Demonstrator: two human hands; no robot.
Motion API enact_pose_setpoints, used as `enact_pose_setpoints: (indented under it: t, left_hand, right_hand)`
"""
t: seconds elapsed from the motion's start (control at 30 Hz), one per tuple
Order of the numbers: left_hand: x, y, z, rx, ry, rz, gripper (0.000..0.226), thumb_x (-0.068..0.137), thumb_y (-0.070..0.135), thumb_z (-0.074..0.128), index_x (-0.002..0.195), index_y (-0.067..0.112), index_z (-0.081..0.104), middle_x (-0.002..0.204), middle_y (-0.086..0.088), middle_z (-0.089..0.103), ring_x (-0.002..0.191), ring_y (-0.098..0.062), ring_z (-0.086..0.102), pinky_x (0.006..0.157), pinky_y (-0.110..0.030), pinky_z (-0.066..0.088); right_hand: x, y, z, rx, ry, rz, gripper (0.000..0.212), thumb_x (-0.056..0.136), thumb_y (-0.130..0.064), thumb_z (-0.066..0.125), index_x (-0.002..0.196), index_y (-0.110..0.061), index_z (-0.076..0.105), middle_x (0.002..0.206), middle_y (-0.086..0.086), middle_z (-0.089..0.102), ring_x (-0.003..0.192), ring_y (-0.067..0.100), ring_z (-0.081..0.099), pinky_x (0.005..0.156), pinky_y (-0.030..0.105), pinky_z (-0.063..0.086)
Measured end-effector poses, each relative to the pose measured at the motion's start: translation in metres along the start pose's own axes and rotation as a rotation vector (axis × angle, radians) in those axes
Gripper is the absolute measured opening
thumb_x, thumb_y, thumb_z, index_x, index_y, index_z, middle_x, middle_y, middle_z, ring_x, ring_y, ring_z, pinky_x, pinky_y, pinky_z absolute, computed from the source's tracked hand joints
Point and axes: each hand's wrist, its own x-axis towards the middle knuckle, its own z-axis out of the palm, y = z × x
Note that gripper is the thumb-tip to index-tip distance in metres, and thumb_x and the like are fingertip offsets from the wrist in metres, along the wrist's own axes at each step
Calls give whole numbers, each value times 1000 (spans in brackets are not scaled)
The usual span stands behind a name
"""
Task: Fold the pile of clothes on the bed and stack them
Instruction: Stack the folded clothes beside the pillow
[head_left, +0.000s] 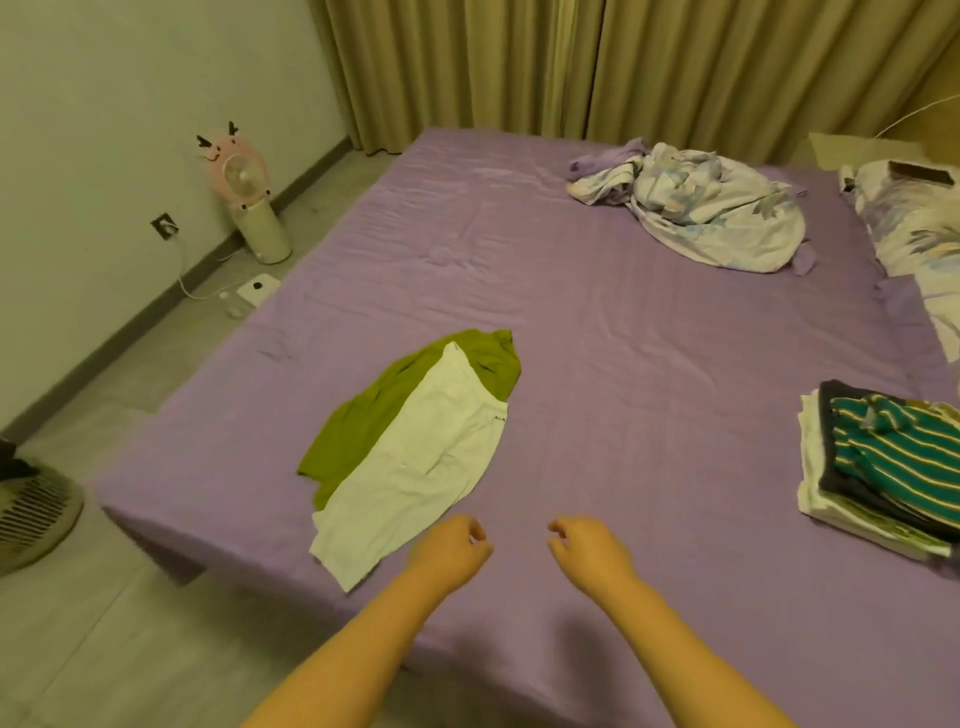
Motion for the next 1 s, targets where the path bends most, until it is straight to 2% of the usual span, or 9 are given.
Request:
enact_pose_setpoints:
  t: [0.23,0.47,0.67,0.87,1.0]
  left_hand:
    - [-32,-111,-61,-35,106,-56,25,92,36,53,109,20,62,109,-1,66,100,-19,59,75,-24,41]
    - [-30,-156,-101,-78,124,-84,26,93,36,51,111,20,61,114,-2,64,103,-22,59,88,-32,49]
    - [9,-164,-114,-89,68,-102,25,92,36,52,109,19,61,114,-1,63,102,-21,59,86,-31,49]
    - [75,-149,-138,23,28,-111,25,92,38,51,110,23,62,112,3,64,97,-16,60,80,-28,49]
    - [126,-132,-146,89,-33,-108,25,92,40,49,109,26,61,109,5,64,94,-14,60,81,-29,52]
  right_hand:
    - [1,-116,37,-71,-5,-86,38,98,-27,40,132,-17,53,130,3,58,116,22,55,93,30,45]
    - [17,-184,48,-117,-37,-164,36,98,-29,40,127,-16,56,124,4,61,110,23,57,88,32,48]
    - [51,-185,43,-102,-55,-125,37,99,-29,38,131,-17,52,126,2,59,112,21,56,88,29,47]
    - [113,-167,35,-36,-122,-28,36,99,-30,38,131,-17,51,126,2,57,112,21,55,88,30,47]
    - [166,-157,23,-1,-131,21,36,99,-30,39,130,-17,52,124,3,59,112,22,55,89,31,48]
